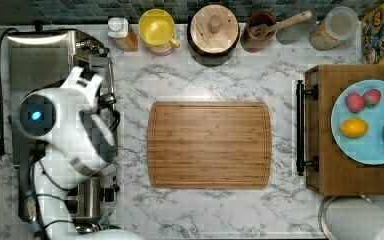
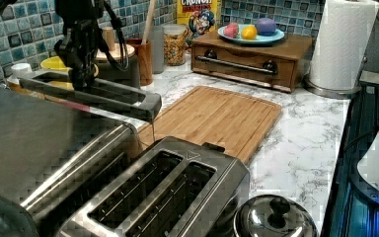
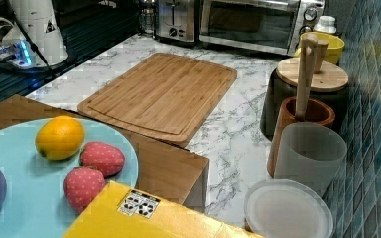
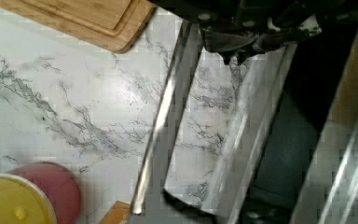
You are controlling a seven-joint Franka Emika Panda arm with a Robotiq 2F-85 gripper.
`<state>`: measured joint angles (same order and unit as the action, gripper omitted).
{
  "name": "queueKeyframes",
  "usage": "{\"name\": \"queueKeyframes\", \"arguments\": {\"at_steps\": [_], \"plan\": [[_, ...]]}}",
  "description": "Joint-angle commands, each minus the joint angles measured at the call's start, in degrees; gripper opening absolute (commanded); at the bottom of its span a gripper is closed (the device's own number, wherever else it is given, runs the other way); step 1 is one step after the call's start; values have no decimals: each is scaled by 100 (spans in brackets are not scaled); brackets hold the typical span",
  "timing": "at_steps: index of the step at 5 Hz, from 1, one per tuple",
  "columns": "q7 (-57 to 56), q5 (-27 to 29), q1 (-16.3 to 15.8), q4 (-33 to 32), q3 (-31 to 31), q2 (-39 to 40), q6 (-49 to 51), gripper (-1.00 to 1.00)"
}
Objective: Close the oven.
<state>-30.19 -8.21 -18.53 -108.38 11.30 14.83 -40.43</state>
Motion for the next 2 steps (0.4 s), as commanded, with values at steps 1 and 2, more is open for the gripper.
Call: {"name": "queueKeyframes", "arguments": {"at_steps": [1,2], "plan": [[1157,-300,-295,-577,391,-1387,-1062,-100],[358,1321,-13,-1165,388,-2160,-1801,-100]]}}
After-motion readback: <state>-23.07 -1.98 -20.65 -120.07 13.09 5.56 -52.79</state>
